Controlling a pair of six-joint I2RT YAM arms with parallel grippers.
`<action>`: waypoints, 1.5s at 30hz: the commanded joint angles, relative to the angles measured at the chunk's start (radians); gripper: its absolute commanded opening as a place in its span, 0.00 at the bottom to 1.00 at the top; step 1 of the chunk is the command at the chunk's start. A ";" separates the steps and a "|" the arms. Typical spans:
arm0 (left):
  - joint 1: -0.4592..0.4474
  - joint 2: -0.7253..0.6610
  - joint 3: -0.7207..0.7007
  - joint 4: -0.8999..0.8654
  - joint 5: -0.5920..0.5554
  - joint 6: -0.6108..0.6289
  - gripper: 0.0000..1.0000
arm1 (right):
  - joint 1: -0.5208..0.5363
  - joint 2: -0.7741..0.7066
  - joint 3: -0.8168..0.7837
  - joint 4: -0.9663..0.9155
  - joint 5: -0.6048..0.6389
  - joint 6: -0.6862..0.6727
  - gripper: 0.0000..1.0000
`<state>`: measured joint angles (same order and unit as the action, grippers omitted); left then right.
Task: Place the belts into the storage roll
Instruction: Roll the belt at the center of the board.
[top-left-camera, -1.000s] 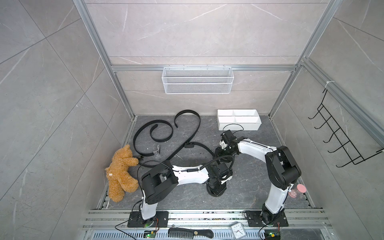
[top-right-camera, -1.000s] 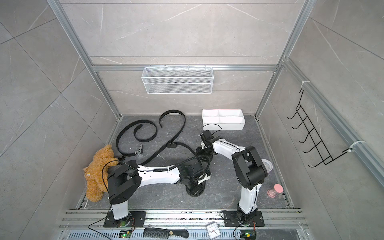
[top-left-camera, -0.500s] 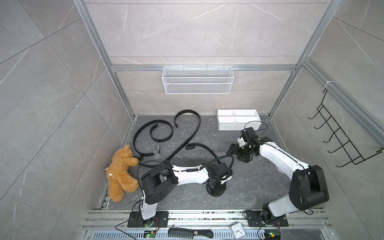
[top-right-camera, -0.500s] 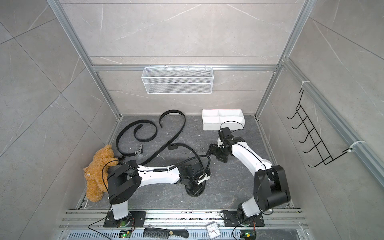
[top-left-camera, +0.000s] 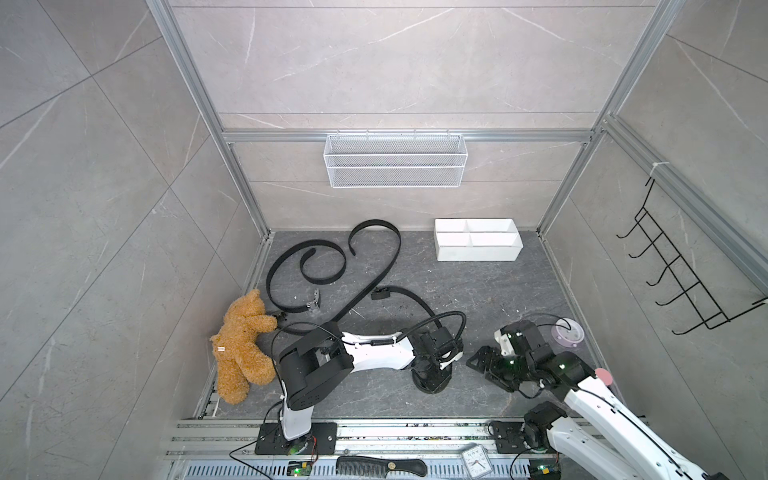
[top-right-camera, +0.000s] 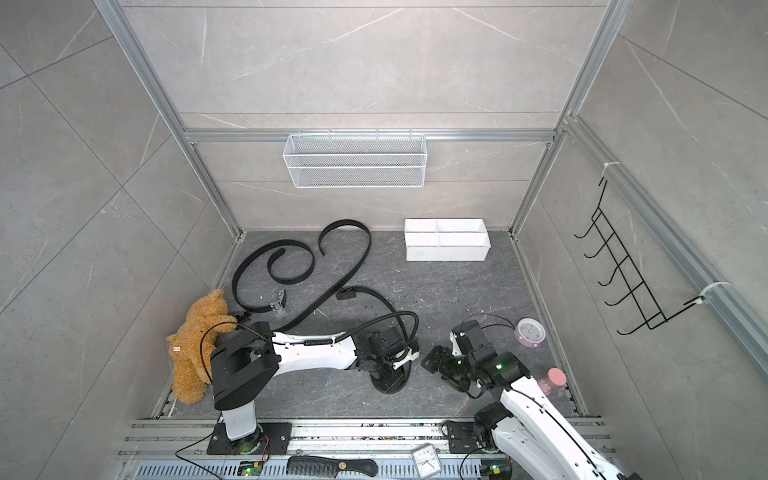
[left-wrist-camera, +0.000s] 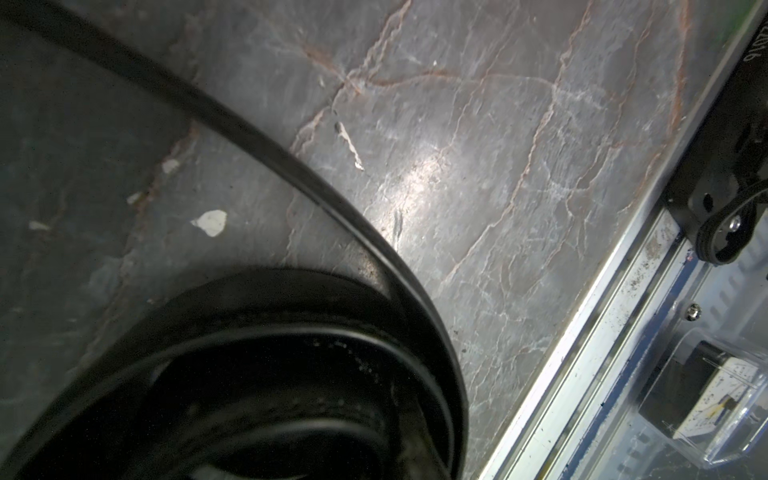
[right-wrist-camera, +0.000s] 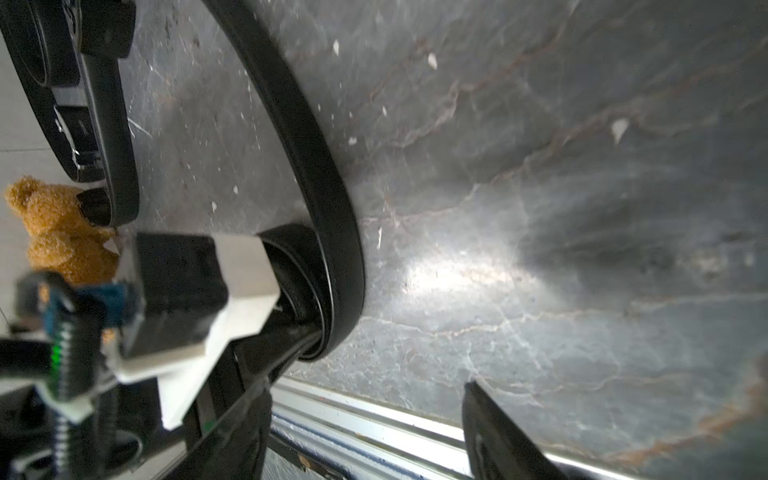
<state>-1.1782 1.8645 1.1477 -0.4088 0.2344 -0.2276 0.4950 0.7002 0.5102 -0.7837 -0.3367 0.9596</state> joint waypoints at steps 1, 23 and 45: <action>-0.005 -0.019 -0.019 -0.023 0.000 -0.008 0.00 | 0.080 -0.040 -0.051 0.036 0.062 0.187 0.73; -0.004 -0.053 -0.038 0.027 -0.009 -0.012 0.00 | 0.383 0.230 -0.216 0.637 0.254 0.425 0.75; -0.002 -0.095 -0.070 0.079 0.079 0.013 0.00 | 0.598 0.466 -0.210 0.620 0.402 0.625 0.15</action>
<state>-1.1545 1.7966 1.0641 -0.4381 0.2291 -0.2241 1.0710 1.1126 0.3305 -0.0010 0.1139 1.5566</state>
